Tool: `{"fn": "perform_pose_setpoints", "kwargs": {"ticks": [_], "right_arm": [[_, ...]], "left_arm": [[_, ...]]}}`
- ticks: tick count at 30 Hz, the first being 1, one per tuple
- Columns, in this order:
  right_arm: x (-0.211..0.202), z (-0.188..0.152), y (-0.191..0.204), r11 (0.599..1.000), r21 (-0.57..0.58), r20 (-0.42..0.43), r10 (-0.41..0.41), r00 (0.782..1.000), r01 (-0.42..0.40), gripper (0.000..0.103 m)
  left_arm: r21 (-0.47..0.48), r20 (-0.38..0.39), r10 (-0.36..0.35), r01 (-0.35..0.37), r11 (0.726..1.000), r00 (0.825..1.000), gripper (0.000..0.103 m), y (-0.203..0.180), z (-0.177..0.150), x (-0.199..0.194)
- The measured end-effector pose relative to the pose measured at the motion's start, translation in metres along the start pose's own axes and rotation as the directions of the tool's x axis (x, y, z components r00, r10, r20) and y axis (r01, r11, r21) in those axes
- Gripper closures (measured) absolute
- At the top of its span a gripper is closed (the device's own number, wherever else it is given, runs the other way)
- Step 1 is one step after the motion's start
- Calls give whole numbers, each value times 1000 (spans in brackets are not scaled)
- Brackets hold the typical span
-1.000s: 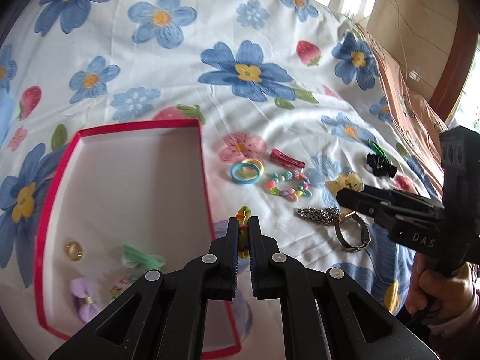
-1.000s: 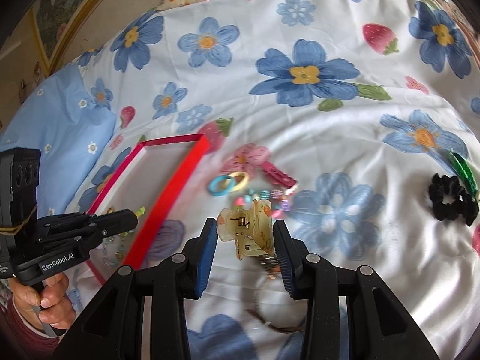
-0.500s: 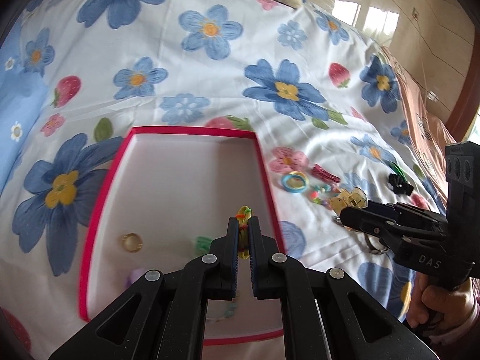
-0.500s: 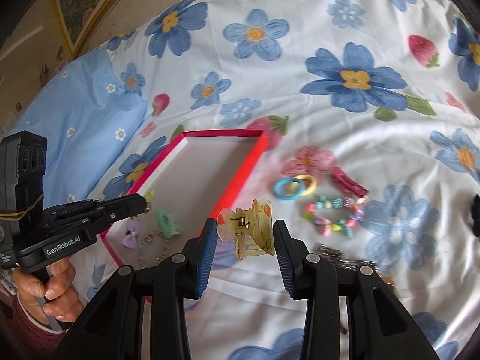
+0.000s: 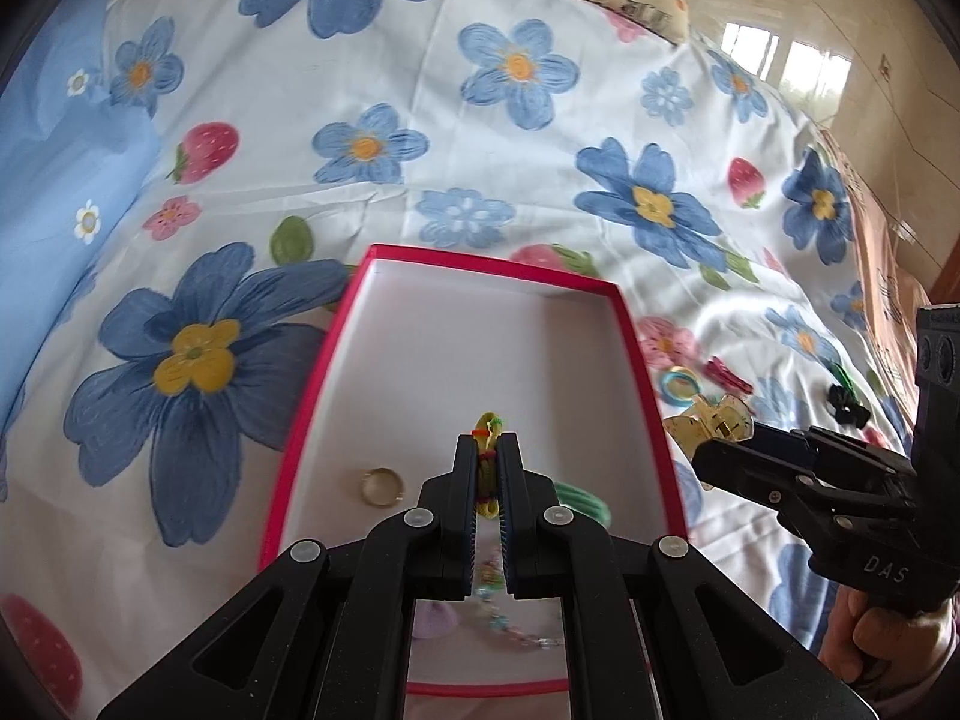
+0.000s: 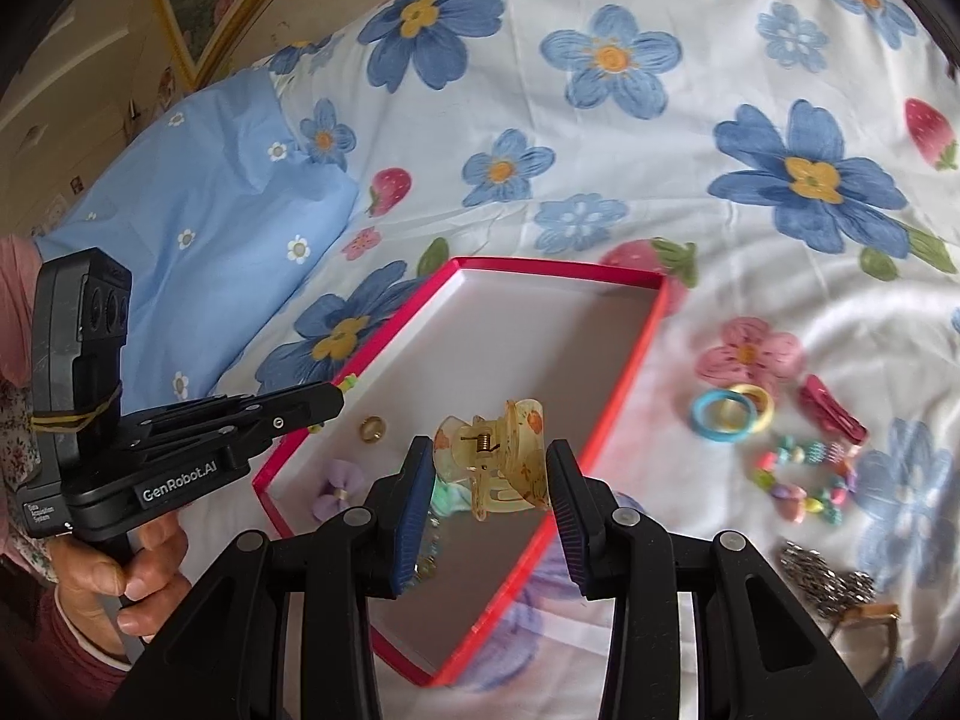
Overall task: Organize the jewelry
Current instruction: 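Carry the bead ring and yellow claw clip into the box and release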
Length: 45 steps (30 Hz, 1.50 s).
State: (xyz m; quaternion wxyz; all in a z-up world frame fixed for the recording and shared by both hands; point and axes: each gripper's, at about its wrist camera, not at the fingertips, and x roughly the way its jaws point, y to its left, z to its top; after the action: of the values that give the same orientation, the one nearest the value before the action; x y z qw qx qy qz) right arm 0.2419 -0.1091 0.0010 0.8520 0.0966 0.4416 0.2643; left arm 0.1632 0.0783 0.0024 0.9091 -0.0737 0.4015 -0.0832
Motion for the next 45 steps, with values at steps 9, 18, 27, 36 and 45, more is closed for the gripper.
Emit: {"fn": "perform_pose_setpoints", "kwargs": {"ticks": [9,18,27,36,45], "right_arm": [[36,8,5,1000,-8,-30,8,1000,-8,65],[69,8,0,1000,-8,-83,-5,997,4,65],[89,5,-2,999,-34,-124,-17,992,13,64],[91,3,3,996,-85,-136,-45,990,34,63],[92,4,5,996,-89,-151,-31,988,18,58]], "left_arm": [[-22,-30,31,-32,999,999,98,11,11,28],[3,-75,90,-90,996,993,98,13,23,72],[25,-112,125,-123,992,986,96,9,18,94],[17,-133,127,-126,992,983,91,11,15,102],[13,-119,143,-142,990,983,74,10,13,94]]}}
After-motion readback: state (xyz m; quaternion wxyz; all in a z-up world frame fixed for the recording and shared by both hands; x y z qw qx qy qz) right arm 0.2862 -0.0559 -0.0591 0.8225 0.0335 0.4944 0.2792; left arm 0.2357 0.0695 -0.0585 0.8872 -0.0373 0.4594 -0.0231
